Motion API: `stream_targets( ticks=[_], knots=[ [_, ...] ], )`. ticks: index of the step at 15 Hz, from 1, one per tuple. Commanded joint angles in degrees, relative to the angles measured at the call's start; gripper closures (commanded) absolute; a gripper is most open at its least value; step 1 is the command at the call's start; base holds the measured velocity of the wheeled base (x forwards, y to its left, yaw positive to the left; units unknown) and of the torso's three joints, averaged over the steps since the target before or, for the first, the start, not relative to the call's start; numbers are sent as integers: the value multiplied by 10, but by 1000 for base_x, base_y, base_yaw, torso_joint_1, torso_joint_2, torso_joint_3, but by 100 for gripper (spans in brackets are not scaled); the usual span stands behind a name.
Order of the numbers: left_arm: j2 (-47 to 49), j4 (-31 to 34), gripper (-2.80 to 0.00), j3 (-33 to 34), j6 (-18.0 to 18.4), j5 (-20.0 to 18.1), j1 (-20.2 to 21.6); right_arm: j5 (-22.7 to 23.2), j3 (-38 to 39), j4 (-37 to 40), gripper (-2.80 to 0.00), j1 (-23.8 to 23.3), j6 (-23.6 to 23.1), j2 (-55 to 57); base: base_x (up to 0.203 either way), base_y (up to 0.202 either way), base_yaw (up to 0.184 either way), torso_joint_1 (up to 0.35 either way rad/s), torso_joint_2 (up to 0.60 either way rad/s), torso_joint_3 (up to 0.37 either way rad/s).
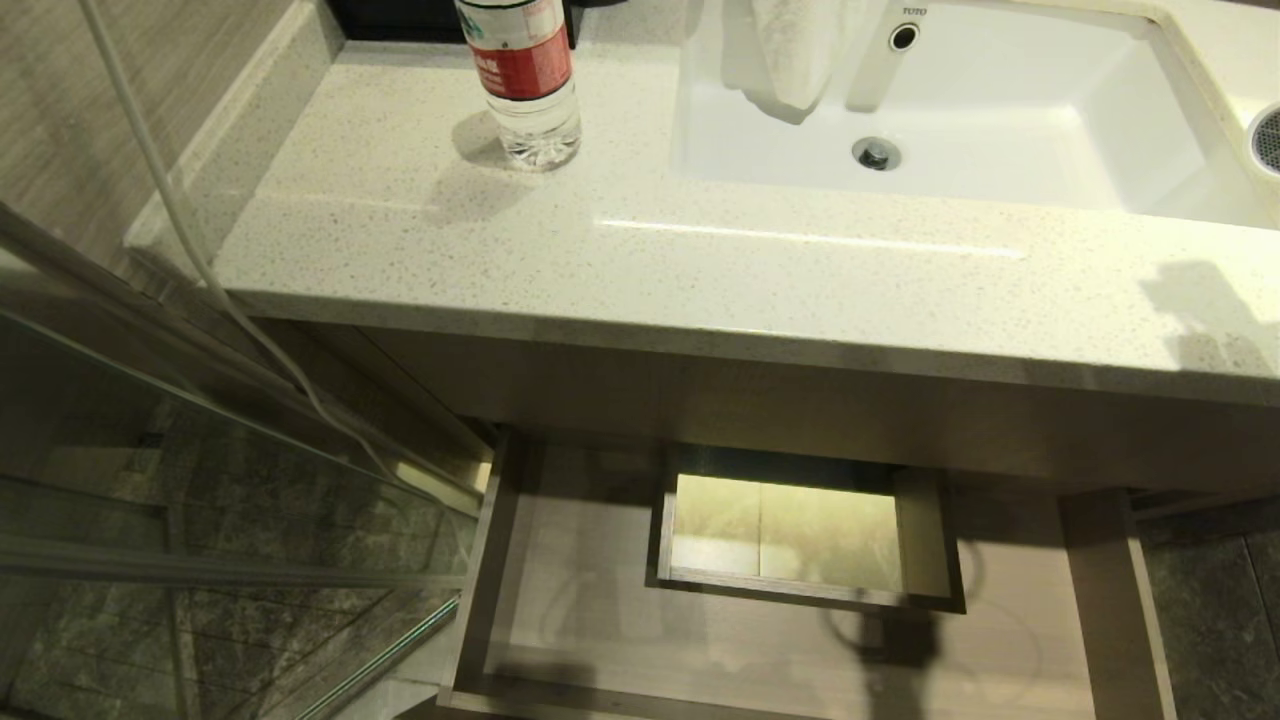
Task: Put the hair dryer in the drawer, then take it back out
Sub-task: Close the drawer
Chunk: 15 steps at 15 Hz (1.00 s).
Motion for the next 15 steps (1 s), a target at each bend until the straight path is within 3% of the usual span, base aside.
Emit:
stream_targets(
  ticks=[1,5,11,15],
  knots=[
    [0,0,0,0,0,0,0,2,8,3,0,0,-1,-7,0,0,0,0,0,0],
    [0,0,0,0,0,0,0,1,11,1,0,1,1,-11,0,0,0,0,0,0],
    [0,0,0,0,0,0,0,0,15,1,0,1,-1,-19,-1,10,-134,4,3,1],
    [0,0,0,0,0,0,0,0,18,0,0,2,-1,-23,0,0,0,0,0,0]
  ],
)
